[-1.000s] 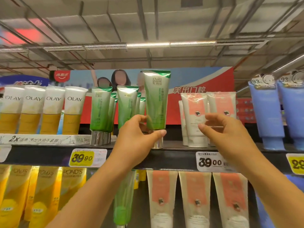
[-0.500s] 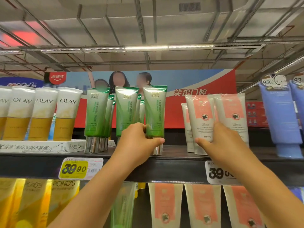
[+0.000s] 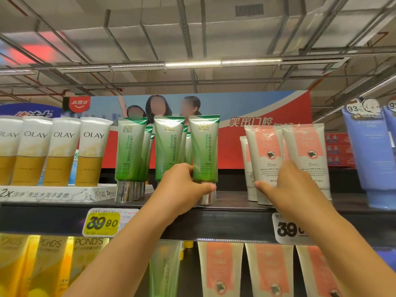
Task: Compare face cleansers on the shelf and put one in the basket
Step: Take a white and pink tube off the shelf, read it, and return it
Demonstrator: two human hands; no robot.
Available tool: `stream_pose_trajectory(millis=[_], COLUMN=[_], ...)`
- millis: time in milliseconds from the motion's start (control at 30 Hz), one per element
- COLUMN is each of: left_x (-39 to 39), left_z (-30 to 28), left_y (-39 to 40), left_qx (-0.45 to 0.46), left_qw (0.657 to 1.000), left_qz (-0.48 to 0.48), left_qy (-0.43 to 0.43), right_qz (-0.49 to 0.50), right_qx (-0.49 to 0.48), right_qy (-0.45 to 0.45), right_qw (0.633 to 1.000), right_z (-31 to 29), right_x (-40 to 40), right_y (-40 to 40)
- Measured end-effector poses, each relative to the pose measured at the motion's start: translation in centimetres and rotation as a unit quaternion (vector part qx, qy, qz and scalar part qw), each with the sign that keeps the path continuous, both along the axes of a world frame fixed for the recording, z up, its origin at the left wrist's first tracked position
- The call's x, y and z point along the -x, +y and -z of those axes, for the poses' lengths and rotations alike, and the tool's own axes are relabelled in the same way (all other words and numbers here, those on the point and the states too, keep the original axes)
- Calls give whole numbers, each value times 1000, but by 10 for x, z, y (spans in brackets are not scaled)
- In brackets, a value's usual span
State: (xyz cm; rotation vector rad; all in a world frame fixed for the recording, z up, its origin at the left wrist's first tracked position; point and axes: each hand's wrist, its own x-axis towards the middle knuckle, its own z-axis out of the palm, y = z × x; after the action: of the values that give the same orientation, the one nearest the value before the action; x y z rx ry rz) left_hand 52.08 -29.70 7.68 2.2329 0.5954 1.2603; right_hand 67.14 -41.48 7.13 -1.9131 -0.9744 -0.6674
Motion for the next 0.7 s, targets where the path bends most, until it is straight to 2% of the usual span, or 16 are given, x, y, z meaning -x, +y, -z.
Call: stream_pose_trajectory(millis=[167, 267, 400, 500, 700], left_x=[4, 10, 21, 27, 22], left_z=[-1, 0, 8, 22, 73], left_y=[-1, -6, -22, -39, -66], left_qx=[-12, -63, -144, -116, 40], left_qw=[999, 996, 985, 987, 973], left_qz=[-9, -45, -92, -39, 138], left_qy=[30, 37, -31, -105, -180], right_qz=[-11, -31, -125, -224, -356], right_qx=[-39, -83, -155, -187, -178], right_qy=[-35, -65, -73, -51, 42], right_qw=[999, 994, 977, 955, 916], right_z=[3, 3, 5, 12, 47], right_x=[6, 12, 20, 31, 50], right_y=[2, 1, -9, -20, -39])
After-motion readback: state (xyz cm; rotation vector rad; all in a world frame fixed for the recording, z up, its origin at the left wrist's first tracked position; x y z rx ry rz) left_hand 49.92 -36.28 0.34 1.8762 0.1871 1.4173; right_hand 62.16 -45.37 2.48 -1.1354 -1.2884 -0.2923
